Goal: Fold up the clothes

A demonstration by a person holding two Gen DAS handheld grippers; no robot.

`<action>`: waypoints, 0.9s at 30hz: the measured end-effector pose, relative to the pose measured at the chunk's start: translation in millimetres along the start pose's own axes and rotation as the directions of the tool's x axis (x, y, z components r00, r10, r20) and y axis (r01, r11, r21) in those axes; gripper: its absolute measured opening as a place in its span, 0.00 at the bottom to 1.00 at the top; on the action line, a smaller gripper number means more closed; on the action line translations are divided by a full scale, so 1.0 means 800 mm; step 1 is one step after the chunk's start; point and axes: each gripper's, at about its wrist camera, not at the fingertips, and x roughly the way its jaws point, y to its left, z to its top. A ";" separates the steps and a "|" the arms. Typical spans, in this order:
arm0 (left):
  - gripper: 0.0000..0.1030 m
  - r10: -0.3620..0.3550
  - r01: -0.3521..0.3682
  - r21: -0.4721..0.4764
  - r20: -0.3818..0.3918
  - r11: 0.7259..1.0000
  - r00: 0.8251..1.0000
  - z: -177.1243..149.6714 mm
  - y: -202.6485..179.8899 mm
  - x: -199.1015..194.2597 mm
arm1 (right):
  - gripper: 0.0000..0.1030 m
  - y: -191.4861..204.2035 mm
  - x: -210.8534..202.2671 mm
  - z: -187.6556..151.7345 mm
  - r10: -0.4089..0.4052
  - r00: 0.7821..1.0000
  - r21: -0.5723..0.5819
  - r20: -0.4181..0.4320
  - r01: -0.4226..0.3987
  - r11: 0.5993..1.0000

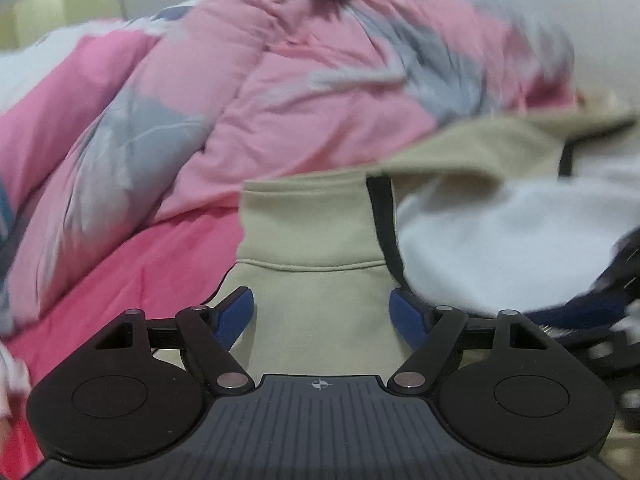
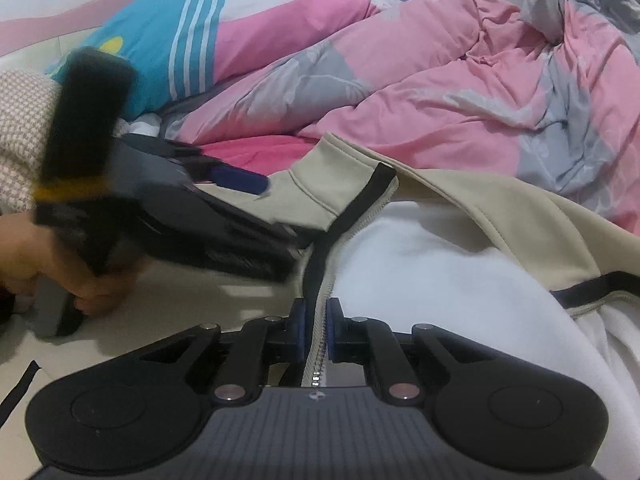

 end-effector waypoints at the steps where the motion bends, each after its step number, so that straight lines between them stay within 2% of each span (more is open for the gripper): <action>1: 0.82 0.006 -0.006 -0.005 0.000 1.000 1.000 0.000 0.001 0.003 | 0.10 0.002 -0.002 -0.001 -0.003 1.000 -0.007 0.004 0.003 1.000; 4: 0.84 -0.007 0.007 -0.064 -0.007 0.998 1.000 0.004 0.015 0.010 | 0.10 -0.001 -0.004 -0.004 0.006 1.000 0.007 0.002 -0.006 1.000; 6: 0.84 0.013 -0.013 -0.070 0.003 0.997 1.000 0.010 0.018 0.014 | 0.14 -0.005 -0.009 -0.003 0.033 0.999 0.022 0.017 -0.034 0.999; 8: 0.85 0.042 -0.042 -0.054 0.013 0.998 0.999 0.017 0.015 0.021 | 0.23 -0.009 -0.015 -0.002 0.062 0.997 0.037 0.034 -0.063 0.997; 11: 0.94 0.074 -0.073 -0.060 0.008 0.996 0.997 0.019 0.016 0.031 | 0.23 -0.015 -0.025 -0.001 0.105 0.993 0.059 0.061 -0.108 0.992; 16: 0.99 0.039 -0.040 -0.138 -0.010 0.990 0.999 0.015 0.032 0.037 | 0.23 -0.026 -0.040 0.001 0.173 0.979 0.093 0.106 -0.183 0.979; 18: 0.99 0.037 -0.038 -0.141 -0.009 0.989 0.999 0.014 0.032 0.037 | 0.19 -0.031 -0.014 -0.006 0.203 0.979 0.131 0.024 -0.204 0.970; 19: 0.99 0.038 -0.039 -0.140 -0.009 0.989 0.999 0.014 0.031 0.037 | 0.18 -0.034 0.001 -0.010 0.219 0.976 0.153 -0.022 -0.213 0.965; 20: 0.99 0.041 -0.042 -0.138 -0.010 0.990 0.999 0.015 0.031 0.036 | 0.18 -0.042 0.004 -0.012 0.245 0.969 0.191 -0.024 -0.236 0.953; 24: 0.99 0.071 -0.074 -0.125 -0.030 0.989 0.997 0.020 0.028 0.027 | 0.16 -0.077 0.009 -0.018 0.348 0.937 0.339 0.014 -0.332 0.880; 27: 0.96 0.125 -0.130 -0.119 -0.053 0.984 0.991 0.024 0.030 0.000 | 0.16 -0.079 0.011 -0.020 0.364 0.931 0.348 0.019 -0.347 0.871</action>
